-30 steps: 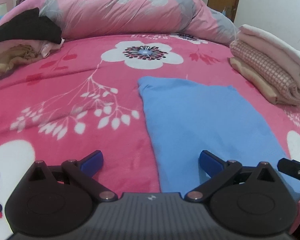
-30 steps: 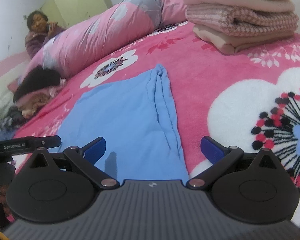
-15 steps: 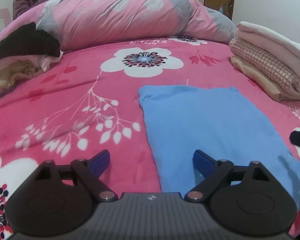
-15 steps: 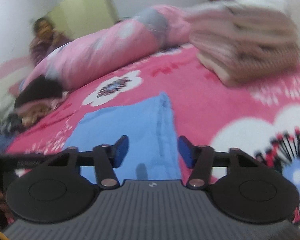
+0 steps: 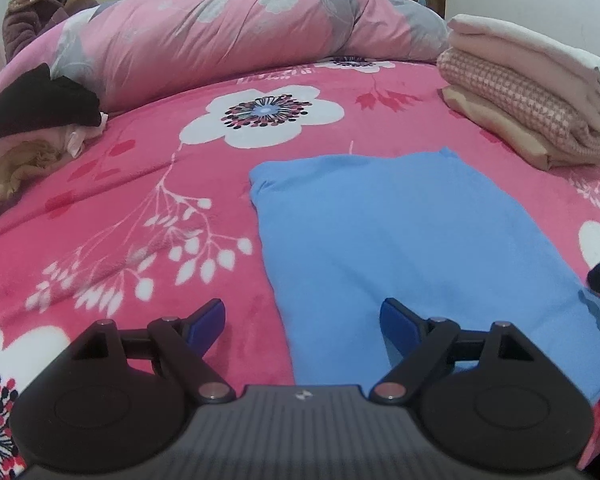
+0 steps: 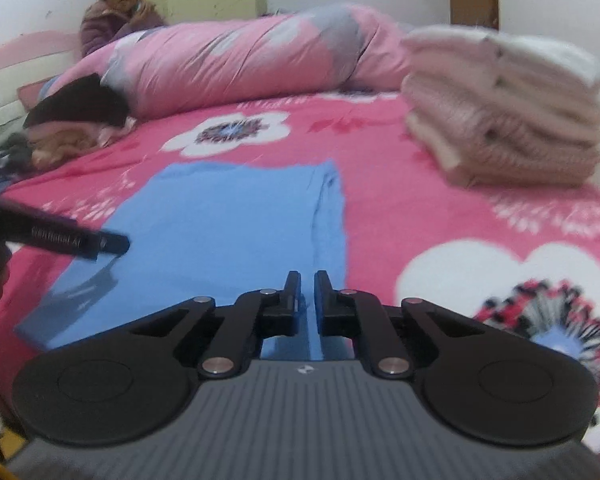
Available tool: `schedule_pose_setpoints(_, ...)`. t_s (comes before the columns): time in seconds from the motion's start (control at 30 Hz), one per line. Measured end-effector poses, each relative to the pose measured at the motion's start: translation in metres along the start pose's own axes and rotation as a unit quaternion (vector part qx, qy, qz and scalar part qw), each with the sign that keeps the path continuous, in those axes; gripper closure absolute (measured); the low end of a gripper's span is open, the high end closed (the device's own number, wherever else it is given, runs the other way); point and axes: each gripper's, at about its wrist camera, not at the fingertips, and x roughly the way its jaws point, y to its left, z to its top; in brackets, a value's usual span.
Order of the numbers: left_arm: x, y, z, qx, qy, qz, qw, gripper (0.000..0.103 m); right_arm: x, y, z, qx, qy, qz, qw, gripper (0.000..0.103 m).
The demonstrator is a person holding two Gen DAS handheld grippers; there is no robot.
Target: Fold clothes
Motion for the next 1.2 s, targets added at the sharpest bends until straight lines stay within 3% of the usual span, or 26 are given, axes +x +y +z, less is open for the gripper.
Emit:
schedule_pose_setpoints(0.13,-0.001,0.0,0.0,-0.001,0.004,0.005,1.0,0.016,-0.006,0.007,0.004,-0.007,-0.023,0.026,0.999,0.097)
schedule_pose_setpoints(0.23,-0.001,-0.001,0.0,0.0,0.005,0.008,1.0,0.015,0.0,0.016,0.0,-0.02,-0.014,0.037,0.999,0.097)
schedule_pose_setpoints(0.37,-0.001,-0.001,0.0,0.001,0.008,0.01,0.9999,0.014,0.016,0.018,-0.01,-0.02,0.026,0.037,0.999,0.097)
schedule_pose_setpoints(1.2,-0.002,-0.004,0.001,0.007,0.011,0.024,0.9996,0.012,0.017,0.015,-0.018,0.002,0.027,0.047,0.998,0.097)
